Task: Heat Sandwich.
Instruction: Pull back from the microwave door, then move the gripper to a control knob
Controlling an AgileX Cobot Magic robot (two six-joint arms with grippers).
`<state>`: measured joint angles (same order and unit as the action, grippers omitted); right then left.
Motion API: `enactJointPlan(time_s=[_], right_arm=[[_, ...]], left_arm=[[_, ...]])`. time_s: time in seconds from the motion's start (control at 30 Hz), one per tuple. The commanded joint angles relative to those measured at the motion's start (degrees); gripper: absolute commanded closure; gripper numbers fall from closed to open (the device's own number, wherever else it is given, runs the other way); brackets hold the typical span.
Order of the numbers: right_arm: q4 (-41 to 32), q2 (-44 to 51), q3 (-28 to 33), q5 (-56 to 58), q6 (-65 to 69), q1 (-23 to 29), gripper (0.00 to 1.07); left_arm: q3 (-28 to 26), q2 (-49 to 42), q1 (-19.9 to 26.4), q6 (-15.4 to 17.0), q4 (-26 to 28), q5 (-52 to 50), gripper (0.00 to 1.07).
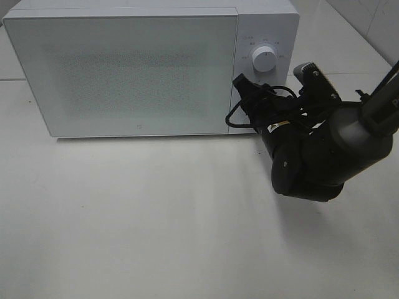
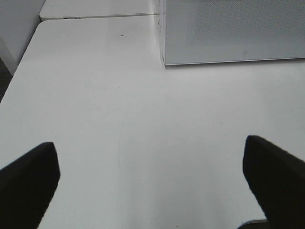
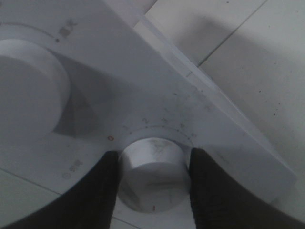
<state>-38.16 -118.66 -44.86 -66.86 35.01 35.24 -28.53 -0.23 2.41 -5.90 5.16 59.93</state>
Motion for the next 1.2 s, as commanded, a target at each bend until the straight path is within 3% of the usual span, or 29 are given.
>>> enactJointPlan(time_s=[0.03,0.93,1.2], right_arm=[[2.7,0.4,-0.6,-2.1,7.3,0.1,1.01],[2.8,0.4,-0.5,-3.3,46.0,0.1,1.01],[3.1,0.4,-0.5,-3.3,47.0,0.1,1.0]], left_arm=[[0.1,-1.5,0.2,0.1,0.2,-0.5,0.07],[0.1,-1.5,0.2,0.1,0.2,-0.5,0.07],[0.1,-1.5,0.2,0.1,0.2,-0.5,0.07]])
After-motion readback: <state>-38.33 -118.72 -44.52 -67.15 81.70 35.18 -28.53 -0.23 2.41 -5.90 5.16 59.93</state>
